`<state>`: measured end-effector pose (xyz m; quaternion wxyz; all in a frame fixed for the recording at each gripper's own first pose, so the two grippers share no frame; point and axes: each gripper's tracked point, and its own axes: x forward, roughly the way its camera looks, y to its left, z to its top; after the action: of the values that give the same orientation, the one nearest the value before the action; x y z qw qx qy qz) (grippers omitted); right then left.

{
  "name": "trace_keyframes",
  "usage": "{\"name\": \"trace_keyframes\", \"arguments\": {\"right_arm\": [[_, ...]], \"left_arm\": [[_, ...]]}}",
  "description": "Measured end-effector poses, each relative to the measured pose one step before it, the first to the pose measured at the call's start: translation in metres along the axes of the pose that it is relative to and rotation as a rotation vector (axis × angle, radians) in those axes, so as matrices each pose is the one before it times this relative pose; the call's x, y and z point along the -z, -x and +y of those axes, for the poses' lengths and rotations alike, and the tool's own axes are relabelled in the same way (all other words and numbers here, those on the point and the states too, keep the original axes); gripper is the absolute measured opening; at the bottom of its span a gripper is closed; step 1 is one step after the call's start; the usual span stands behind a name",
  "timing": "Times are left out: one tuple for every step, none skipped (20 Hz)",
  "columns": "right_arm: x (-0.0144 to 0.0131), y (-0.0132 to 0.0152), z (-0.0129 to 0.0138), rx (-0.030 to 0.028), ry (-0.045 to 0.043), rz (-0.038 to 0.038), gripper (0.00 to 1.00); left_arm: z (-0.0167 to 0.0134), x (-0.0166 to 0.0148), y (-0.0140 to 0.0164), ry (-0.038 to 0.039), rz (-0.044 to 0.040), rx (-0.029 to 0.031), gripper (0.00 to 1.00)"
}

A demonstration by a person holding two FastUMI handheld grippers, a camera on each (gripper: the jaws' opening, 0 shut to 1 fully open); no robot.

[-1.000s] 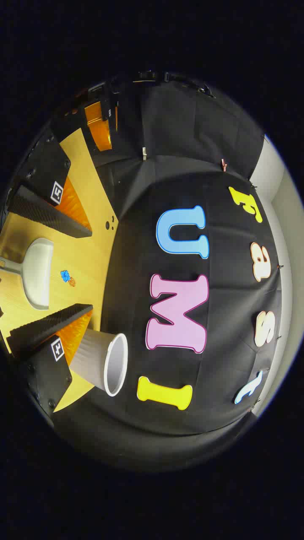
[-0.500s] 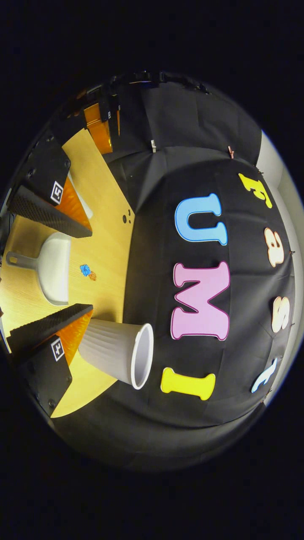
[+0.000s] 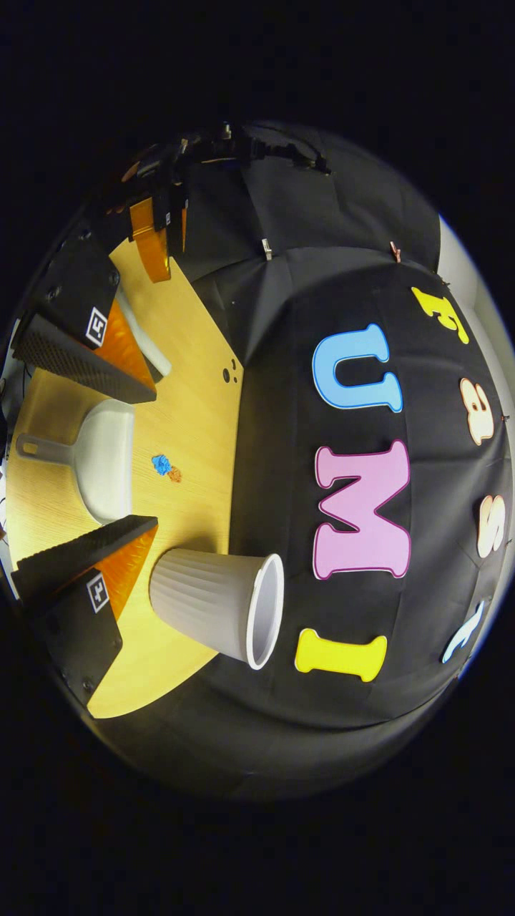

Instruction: Pick up the small broom and dustpan from the desktop, sweep the trash into the dustpan with the broom, and then empty the trash into the garbage bin.

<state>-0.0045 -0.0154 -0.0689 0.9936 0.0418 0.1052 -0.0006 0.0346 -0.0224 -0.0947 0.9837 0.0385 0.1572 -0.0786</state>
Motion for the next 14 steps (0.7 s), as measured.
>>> {"name": "trace_keyframes", "arguments": {"right_arm": [[0.00252, -0.00372, -0.00116, -0.00222, 0.00033, 0.00944, 0.98], [0.00676, -0.00601, -0.00152, -0.00260, 0.00459, 0.02195, 0.98], [0.00236, -0.00314, -0.00077, -0.00212, 0.00087, 0.01209, 0.98], [0.00312, -0.00359, -0.00177, -0.00258, -0.00106, 0.01149, 0.98], [0.00408, -0.00553, -0.00154, -0.00323, 0.00017, 0.01327, 0.98], [0.00298, -0.00428, -0.00128, -0.00121, 0.00260, 0.01069, 0.98], [0.00385, -0.00326, -0.00114, -0.00210, 0.00212, 0.01134, 0.98], [0.00327, -0.00411, -0.00171, -0.00194, 0.00016, 0.01181, 0.98], [0.00297, -0.00457, -0.00191, -0.00173, -0.00290, 0.01285, 0.98], [0.00240, -0.00389, -0.00165, -0.00286, -0.00765, 0.01328, 0.98], [0.00497, -0.00431, -0.00128, -0.00473, -0.00940, 0.01464, 0.98], [0.00500, -0.00342, -0.00081, -0.00594, -0.00941, 0.02098, 0.98], [0.00556, -0.00467, -0.00372, -0.00245, -0.00993, 0.02422, 0.98], [0.00412, -0.00247, -0.00247, 0.00141, -0.00898, 0.01875, 0.98]], "left_arm": [[0.00381, 0.00518, -0.01157, -0.00038, 0.03673, -0.00503, 0.96], [0.00263, 0.00768, -0.01444, -0.00107, 0.05652, -0.00128, 0.96], [0.00206, 0.00772, -0.00731, -0.00370, 0.03363, -0.00053, 0.95], [0.00172, 0.00449, -0.00851, -0.00592, 0.03372, 0.00003, 0.95], [0.00208, 0.00781, -0.01296, -0.01189, 0.04553, 0.00049, 0.95], [0.00009, 0.00334, -0.00856, -0.00791, 0.03120, -0.00047, 0.96], [0.00042, 0.00419, -0.00802, -0.00655, 0.03477, -0.00086, 0.96], [0.00043, 0.00546, -0.00984, -0.00099, 0.04304, -0.00150, 0.96], [-0.00088, 0.00653, -0.00801, 0.00408, 0.04369, 0.00168, 0.95], [-0.00047, 0.00424, -0.00965, 0.00119, 0.04012, -0.00180, 0.96], [0.00199, 0.00593, -0.00808, -0.00409, 0.03486, -0.00771, 0.96], [0.00216, 0.00424, -0.00801, -0.00626, 0.03616, -0.01228, 0.95], [0.00204, 0.00343, -0.00725, -0.00506, 0.03135, -0.00707, 0.96], [-0.00020, 0.00111, -0.00780, -0.00581, 0.02717, -0.00257, 0.95]]}}
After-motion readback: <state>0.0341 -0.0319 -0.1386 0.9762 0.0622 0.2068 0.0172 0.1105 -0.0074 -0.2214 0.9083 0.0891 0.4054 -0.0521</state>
